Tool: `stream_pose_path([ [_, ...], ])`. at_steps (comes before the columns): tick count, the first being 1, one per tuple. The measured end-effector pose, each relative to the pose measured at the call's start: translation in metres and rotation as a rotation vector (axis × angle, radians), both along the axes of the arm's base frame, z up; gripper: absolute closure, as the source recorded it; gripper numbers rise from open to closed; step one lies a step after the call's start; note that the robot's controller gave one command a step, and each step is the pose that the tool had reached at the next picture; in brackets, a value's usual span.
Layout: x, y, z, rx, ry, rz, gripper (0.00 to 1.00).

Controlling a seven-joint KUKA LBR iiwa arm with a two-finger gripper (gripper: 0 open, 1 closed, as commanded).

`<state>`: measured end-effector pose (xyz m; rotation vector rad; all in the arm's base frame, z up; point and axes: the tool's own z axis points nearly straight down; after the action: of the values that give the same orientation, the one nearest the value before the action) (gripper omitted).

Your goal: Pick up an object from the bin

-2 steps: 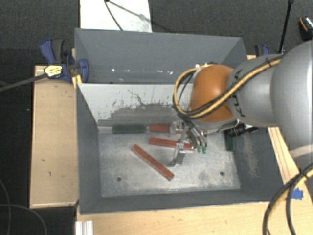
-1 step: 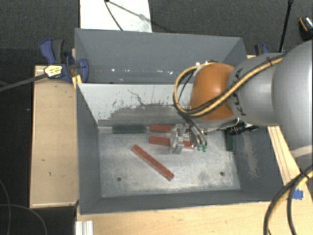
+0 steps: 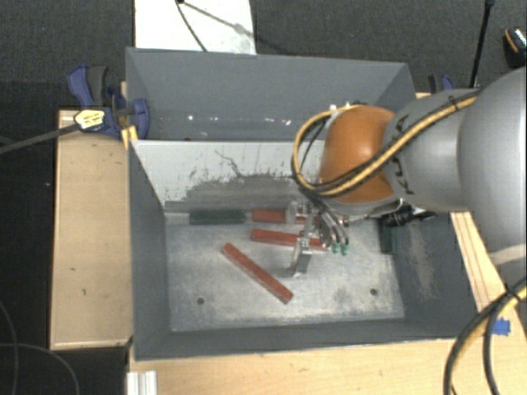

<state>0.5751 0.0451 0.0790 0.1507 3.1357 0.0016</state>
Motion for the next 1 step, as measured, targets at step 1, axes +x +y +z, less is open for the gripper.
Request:
stream_pose_path([
  [1,-0.0026,-0.0227,-0.0087,0.0,0.003,-0.046,0.0],
])
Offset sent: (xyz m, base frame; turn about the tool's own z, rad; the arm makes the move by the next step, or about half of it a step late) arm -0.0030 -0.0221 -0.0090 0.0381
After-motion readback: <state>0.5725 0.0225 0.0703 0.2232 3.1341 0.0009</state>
